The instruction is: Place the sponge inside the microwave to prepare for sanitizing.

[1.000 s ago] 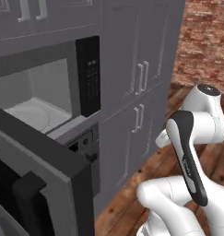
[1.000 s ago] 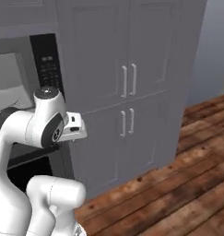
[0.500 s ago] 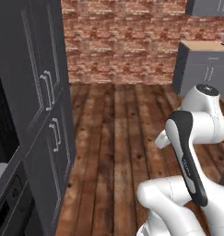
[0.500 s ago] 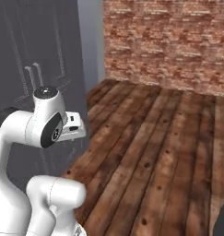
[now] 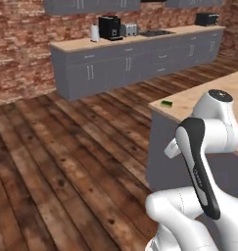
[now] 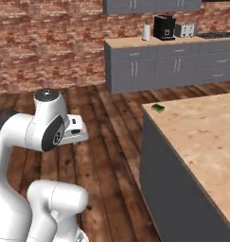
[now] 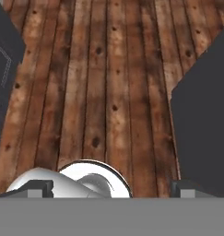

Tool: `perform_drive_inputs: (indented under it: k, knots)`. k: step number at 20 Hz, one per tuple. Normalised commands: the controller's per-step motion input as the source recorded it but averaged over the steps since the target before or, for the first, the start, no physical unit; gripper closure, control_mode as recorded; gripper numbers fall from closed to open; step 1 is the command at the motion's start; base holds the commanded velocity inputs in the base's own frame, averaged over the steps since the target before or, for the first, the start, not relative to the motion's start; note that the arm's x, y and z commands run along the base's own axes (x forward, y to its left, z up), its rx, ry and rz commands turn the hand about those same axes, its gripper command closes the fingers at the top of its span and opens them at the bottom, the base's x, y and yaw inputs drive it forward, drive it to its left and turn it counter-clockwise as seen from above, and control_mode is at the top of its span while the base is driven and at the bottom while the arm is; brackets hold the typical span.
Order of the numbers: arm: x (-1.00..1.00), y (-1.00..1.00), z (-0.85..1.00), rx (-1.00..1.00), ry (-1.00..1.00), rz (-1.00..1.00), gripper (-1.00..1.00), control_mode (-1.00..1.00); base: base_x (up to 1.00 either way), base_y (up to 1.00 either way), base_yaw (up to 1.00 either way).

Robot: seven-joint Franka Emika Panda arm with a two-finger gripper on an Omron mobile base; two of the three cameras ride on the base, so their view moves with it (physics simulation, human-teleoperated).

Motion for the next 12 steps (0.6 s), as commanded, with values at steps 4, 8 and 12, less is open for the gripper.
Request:
perform_drive_inputs:
  k: [4, 8, 12]
  knots:
    - [0.0, 0.0, 0.0, 0.0, 0.0, 0.0, -1.0, 1.0, 0.28, 0.02, -0.69]
    - [0.0, 0.0, 0.0, 0.0, 0.0, 0.0, -1.0, 1.0, 0.45, 0.13, -0.36]
    - [0.0, 0.0, 0.0, 0.0, 0.0, 0.0, -1.0, 1.0, 0.67, 0.29, -0.13]
